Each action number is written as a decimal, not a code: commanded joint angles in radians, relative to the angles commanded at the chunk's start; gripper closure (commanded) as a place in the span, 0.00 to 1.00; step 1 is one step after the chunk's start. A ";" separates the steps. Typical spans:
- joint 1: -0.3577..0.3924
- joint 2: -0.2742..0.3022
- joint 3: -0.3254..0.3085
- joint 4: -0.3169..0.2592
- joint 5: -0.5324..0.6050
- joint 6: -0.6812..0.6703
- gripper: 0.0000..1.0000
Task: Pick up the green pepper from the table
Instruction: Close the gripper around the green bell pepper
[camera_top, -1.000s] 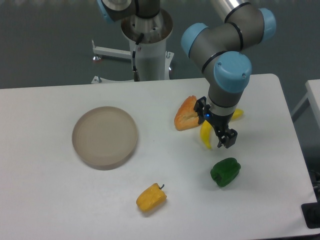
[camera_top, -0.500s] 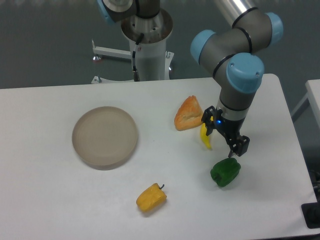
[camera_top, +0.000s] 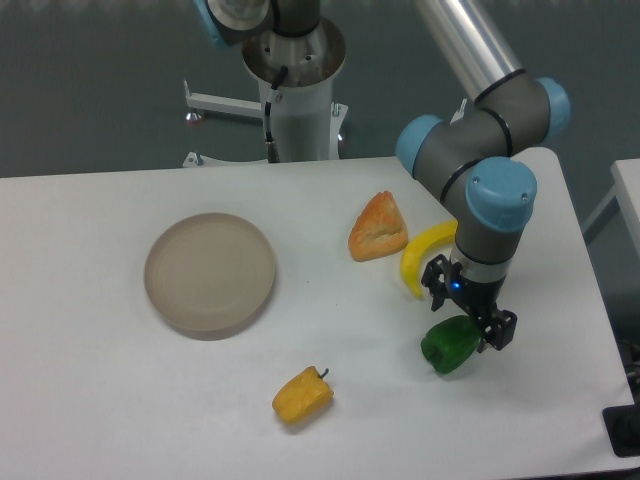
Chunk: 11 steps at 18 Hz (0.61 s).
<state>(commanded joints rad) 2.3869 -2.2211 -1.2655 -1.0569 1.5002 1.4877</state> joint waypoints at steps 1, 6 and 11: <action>0.000 -0.003 -0.002 0.002 0.000 0.003 0.00; -0.006 -0.026 -0.008 0.005 0.000 0.011 0.00; -0.008 -0.035 -0.006 0.002 0.000 0.012 0.00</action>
<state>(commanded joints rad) 2.3792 -2.2565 -1.2717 -1.0554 1.5002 1.5002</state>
